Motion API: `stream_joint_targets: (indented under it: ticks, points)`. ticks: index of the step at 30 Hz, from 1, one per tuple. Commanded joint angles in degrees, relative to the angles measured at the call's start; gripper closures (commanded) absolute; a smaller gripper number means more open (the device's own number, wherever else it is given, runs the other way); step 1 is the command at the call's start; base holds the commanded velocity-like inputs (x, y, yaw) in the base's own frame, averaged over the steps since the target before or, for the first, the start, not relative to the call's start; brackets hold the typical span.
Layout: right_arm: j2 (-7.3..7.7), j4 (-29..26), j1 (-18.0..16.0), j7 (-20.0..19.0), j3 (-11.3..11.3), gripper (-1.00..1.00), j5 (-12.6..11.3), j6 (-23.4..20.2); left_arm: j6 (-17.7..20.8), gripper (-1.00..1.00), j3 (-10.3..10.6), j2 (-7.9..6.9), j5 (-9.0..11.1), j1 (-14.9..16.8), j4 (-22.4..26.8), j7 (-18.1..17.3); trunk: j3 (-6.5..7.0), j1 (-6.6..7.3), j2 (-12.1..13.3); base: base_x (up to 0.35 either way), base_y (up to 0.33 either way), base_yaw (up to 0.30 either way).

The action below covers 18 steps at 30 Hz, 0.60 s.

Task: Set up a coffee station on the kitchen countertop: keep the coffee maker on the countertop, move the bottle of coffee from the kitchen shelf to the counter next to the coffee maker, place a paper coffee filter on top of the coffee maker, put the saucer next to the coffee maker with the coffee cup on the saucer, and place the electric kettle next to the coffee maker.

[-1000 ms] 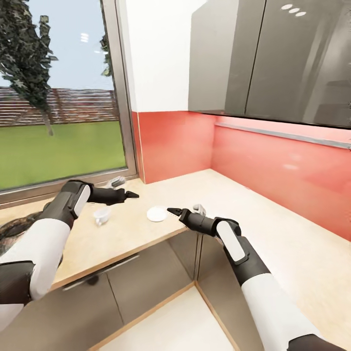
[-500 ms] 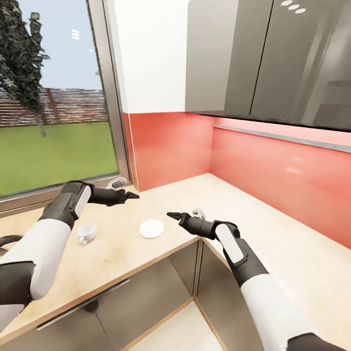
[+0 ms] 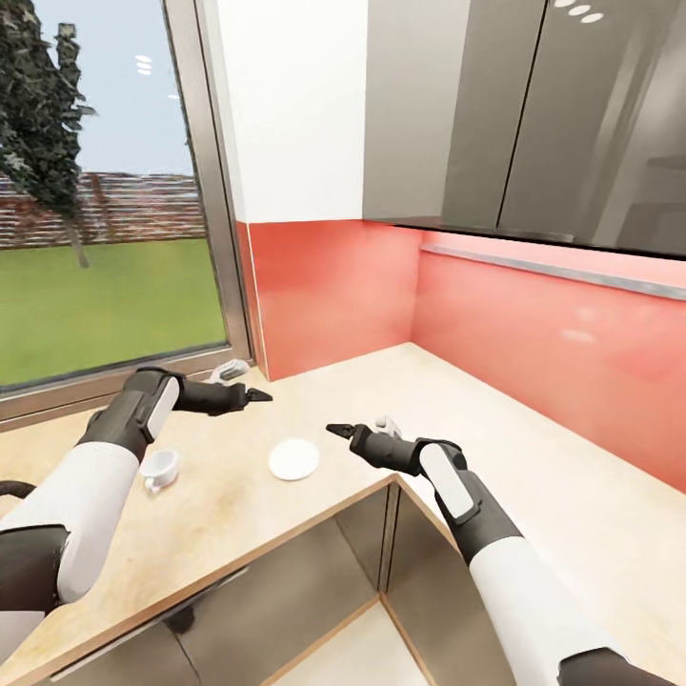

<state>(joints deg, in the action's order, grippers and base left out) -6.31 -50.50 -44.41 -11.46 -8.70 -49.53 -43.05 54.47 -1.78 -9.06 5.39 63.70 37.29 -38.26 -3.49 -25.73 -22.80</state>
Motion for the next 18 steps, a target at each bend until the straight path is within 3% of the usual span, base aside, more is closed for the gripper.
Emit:
stream_joint_targets:
  ticks: [1, 7, 10, 12, 18]
  points:
    - [-0.01, 0.6, -0.1, -0.2, 0.0, -1.0, 0.2, -0.2, 0.2, -1.0, -0.1, -0.04, 0.5, -0.2, -0.1, 0.2, -0.13, -0.05, -0.1, 0.199, 0.0, 0.0]
    - [-0.09, 3.9, -0.1, -0.2, -0.6, -1.0, 0.2, -0.2, -0.2, -1.0, -0.1, -0.02, 0.5, -2.2, -0.1, 0.3, -0.13, -0.05, -0.1, 0.207, 0.0, 0.0]
    - [-0.1, 5.4, -0.1, -0.2, -4.7, -1.0, 0.1, -0.1, -0.2, -1.0, -0.1, -0.07, 0.5, -2.5, -0.2, 0.3, -0.13, -0.05, -0.1, 0.065, 0.0, 0.0]
    - [-0.13, 5.8, -0.1, -0.2, -6.0, -1.0, 0.0, -0.1, -0.2, -1.0, -0.1, -0.08, 0.5, -2.5, -0.3, 0.3, -0.13, -0.05, -0.1, 0.178, 0.0, 0.0]
    - [-0.42, 8.3, -0.1, -0.3, -7.4, -1.0, -0.1, -0.1, -0.3, -1.0, 0.0, -0.01, 0.5, -3.8, -0.4, 0.3, -0.13, -0.05, -0.1, 0.258, 0.0, 0.0]
